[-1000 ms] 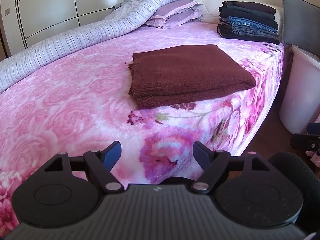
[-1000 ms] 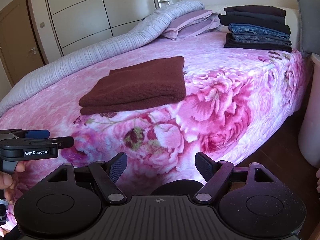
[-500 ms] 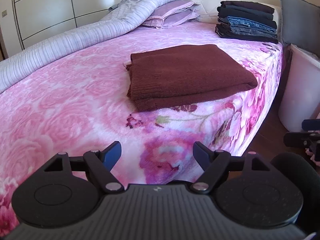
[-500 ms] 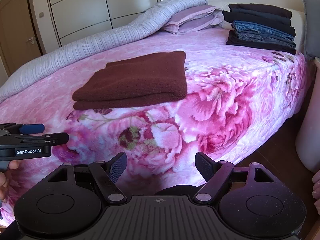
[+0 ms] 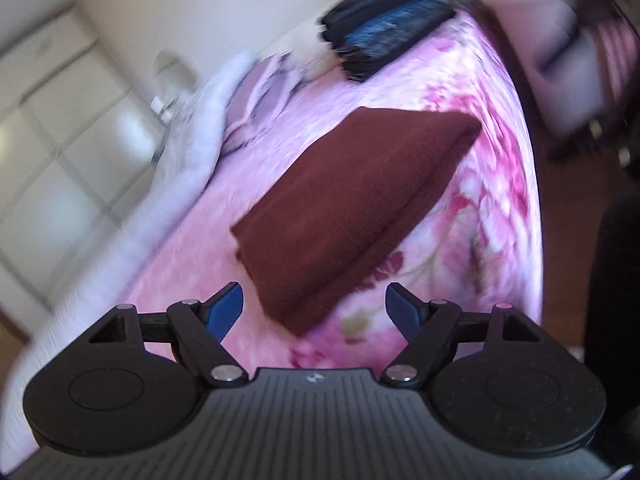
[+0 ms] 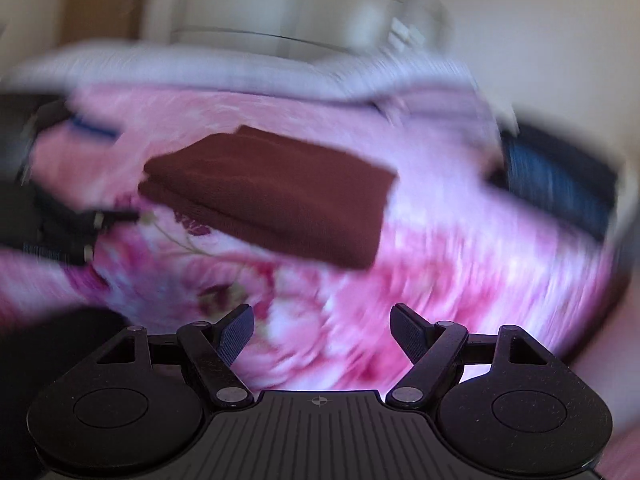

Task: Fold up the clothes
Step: 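Grasp the folded cardigan edge with the left gripper while the right gripper grasps it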

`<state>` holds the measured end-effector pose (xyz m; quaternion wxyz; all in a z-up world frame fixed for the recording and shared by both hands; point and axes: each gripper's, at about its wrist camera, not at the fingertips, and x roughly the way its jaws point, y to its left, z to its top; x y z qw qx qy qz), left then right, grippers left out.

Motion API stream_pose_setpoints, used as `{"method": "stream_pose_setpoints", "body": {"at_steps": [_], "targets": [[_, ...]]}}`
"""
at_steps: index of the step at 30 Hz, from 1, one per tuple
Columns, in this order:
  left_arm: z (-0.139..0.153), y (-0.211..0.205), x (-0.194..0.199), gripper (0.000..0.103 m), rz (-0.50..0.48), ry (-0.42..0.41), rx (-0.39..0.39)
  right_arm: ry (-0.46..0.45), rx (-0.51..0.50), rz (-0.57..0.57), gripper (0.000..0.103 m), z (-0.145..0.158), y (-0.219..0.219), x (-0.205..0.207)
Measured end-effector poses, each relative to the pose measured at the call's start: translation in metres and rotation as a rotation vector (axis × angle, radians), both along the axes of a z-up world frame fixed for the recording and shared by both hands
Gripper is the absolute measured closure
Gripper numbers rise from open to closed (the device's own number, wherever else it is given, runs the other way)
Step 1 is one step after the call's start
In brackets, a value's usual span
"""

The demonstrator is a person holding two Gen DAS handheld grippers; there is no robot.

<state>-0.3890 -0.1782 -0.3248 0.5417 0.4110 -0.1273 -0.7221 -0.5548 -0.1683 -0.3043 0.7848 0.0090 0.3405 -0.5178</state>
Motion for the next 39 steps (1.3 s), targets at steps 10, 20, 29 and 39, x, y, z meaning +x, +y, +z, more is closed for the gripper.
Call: {"method": "stream_pose_setpoints", "body": {"at_steps": [10,20,29,39], "targets": [[-0.027,-0.03,0.002,0.027,-0.185,-0.172,0.018,0.44,-0.184,0.36,0.025,-0.045,-0.046,0.065],[-0.04,-0.047,-0.012,0.025,-0.311,-0.283,-0.021,0.664,-0.275,0.403,0.025,-0.068,-0.087,0.047],[-0.048,-0.076,-0.013,0.029,-0.308,-0.463,-0.099,0.633,-0.272,0.348,0.025,-0.072,-0.095,0.027],[-0.051,-0.082,-0.007,0.058,-0.288,-0.423,-0.027,0.732,-0.311,0.414,0.041,-0.086,-0.113,0.035]]}}
